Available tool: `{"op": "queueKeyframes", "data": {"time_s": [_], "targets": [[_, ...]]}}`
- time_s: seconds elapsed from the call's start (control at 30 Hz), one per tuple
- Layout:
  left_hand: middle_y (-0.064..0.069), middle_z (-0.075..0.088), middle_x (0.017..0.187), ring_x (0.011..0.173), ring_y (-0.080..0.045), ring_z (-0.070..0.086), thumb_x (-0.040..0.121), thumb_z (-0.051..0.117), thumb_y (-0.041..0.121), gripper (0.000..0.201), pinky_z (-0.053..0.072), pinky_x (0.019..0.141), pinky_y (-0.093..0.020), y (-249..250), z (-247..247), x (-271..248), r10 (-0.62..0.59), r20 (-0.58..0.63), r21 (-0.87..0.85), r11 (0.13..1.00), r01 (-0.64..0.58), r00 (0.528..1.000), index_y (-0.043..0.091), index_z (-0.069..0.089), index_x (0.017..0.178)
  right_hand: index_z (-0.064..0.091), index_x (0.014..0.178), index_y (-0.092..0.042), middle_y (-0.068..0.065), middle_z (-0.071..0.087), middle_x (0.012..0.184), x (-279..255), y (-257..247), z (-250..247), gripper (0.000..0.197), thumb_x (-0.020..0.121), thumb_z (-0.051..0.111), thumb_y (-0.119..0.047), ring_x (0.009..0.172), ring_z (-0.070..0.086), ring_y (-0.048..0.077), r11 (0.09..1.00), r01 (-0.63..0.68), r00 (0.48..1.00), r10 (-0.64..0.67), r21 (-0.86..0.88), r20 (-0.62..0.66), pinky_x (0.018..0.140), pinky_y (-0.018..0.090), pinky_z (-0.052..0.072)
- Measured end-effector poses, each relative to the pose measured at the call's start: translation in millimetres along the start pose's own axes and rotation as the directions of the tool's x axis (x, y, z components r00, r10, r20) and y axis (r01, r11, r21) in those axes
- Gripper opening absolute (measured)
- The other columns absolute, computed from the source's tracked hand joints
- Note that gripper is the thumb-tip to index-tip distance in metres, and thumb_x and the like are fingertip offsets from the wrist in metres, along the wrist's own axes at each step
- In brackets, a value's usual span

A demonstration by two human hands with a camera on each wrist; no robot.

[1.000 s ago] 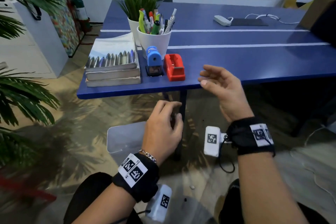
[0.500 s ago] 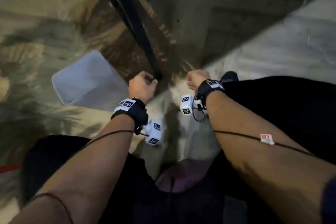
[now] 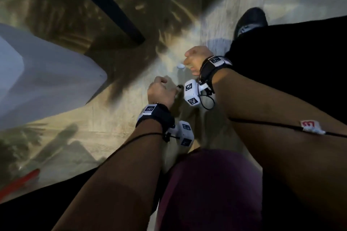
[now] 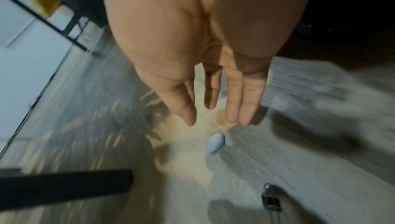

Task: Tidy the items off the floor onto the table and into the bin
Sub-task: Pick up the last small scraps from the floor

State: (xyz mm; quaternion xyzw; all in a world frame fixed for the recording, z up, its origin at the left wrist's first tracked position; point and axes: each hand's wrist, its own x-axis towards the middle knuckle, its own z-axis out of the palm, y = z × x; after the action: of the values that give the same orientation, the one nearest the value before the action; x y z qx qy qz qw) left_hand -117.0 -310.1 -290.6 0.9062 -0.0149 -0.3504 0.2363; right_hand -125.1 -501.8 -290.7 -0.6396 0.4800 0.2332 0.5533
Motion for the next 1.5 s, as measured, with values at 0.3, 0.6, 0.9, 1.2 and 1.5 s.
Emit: {"op": "queueKeyframes", "data": {"time_s": [0.3,0.6,0.9,1.2,1.5], "targets": [[-0.01,0.042,0.126,0.091,-0.031,0.062,0.085,0.064,0.016,0.045,0.052,0.088,-0.031,3,43,23,0.094,0.122,0.139,0.984,-0.111,0.988,0.029,0.059,0.127,0.074,0.126,-0.035,0.001,0.064,0.142,18,13,29,0.053,0.084,0.074,-0.002,0.12,0.067,0.02,0.89,0.197,0.98,-0.167,-0.411,0.11,0.096,0.024,0.056],[-0.008,0.063,0.096,0.084,-0.028,0.059,0.087,0.057,0.009,0.011,0.044,0.066,-0.032,1,34,31,0.117,0.087,0.299,0.944,-0.138,0.989,0.014,0.061,0.096,0.064,0.126,-0.011,0.015,0.056,0.116,22,37,36,0.031,0.1,0.05,-0.005,0.114,0.062,0.031,0.793,0.123,0.962,-0.244,-0.597,-0.125,0.092,0.033,0.051],[-0.014,0.064,0.071,0.055,-0.019,0.06,0.086,0.068,-0.011,0.025,0.053,0.053,-0.03,23,-45,19,0.037,0.244,-0.43,0.9,0.074,0.969,0.011,0.065,0.074,0.076,0.092,-0.026,-0.012,0.074,0.086,-20,14,14,0.029,0.075,0.082,-0.003,0.094,0.073,0.015,0.986,0.144,0.988,-0.148,-0.084,-0.049,0.084,0.027,0.058],[0.007,0.073,0.076,0.072,-0.011,0.068,0.08,0.082,0.013,0.015,0.054,0.072,-0.023,84,-215,-61,0.335,0.094,-0.043,0.942,-0.332,0.938,0.026,0.08,0.088,0.083,0.084,-0.025,0.011,0.081,0.101,-163,-107,-21,0.037,0.078,0.076,0.012,0.105,0.077,0.025,0.914,0.402,0.902,-0.406,0.059,0.149,0.102,0.039,0.059],[0.018,0.074,0.078,0.074,0.004,0.067,0.084,0.078,0.025,0.014,0.05,0.072,-0.017,103,-367,-258,0.56,-0.091,0.199,0.82,-0.536,0.823,0.032,0.08,0.096,0.082,0.104,-0.016,0.018,0.081,0.1,-386,-224,-46,0.031,0.078,0.081,-0.001,0.109,0.075,0.035,0.653,0.757,0.618,-0.706,-0.021,0.346,0.107,0.049,0.055]]}}
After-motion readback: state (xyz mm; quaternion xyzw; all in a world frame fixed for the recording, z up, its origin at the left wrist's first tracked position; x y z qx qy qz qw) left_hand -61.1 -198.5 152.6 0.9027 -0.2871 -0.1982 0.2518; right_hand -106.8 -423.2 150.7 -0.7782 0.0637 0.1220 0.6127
